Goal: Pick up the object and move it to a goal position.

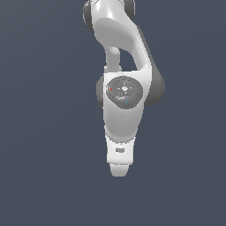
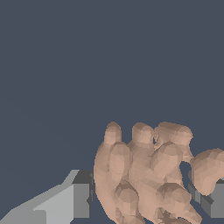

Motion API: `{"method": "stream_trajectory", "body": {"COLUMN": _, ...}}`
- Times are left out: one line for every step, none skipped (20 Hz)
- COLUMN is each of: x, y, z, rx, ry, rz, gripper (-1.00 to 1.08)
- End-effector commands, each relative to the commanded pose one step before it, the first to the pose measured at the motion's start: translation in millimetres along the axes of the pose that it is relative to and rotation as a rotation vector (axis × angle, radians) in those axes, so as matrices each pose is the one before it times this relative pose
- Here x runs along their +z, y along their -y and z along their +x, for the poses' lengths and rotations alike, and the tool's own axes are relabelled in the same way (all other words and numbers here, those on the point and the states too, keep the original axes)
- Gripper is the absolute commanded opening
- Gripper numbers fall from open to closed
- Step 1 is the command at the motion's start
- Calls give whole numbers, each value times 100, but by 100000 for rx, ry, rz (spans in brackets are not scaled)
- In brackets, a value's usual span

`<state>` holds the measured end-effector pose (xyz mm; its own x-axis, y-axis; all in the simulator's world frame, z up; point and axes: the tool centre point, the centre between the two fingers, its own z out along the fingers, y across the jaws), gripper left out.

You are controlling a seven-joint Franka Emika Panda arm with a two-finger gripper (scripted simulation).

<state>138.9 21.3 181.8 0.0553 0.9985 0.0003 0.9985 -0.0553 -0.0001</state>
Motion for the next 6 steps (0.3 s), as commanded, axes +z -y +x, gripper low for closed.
{"method": "stream_trajectory", "body": {"x": -213, "y": -280, "z": 107, "rx": 21, "ry": 20, "rz": 0, "gripper": -100}}
{"method": "stream_trajectory", "body": {"x": -44, "y": -66, "z": 25, "rx": 0, "ry": 0, "rz": 0, "gripper": -100}}
{"method": "stream_trajectory", "body": {"x": -30, "y": -50, "z": 16, "rx": 0, "ry": 0, "rz": 0, "gripper": -100}}
{"method": "stream_trajectory", "body": {"x": -16, "y": -35, "z": 8, "rx": 0, "ry": 0, "rz": 0, "gripper": -100}}
{"method": "stream_trajectory", "body": {"x": -3, "y": -20, "z": 0, "rx": 0, "ry": 0, "rz": 0, "gripper": -100}}
{"method": "stream_trajectory", "body": {"x": 6, "y": -5, "z": -5, "rx": 0, "ry": 0, "rz": 0, "gripper": -100}}
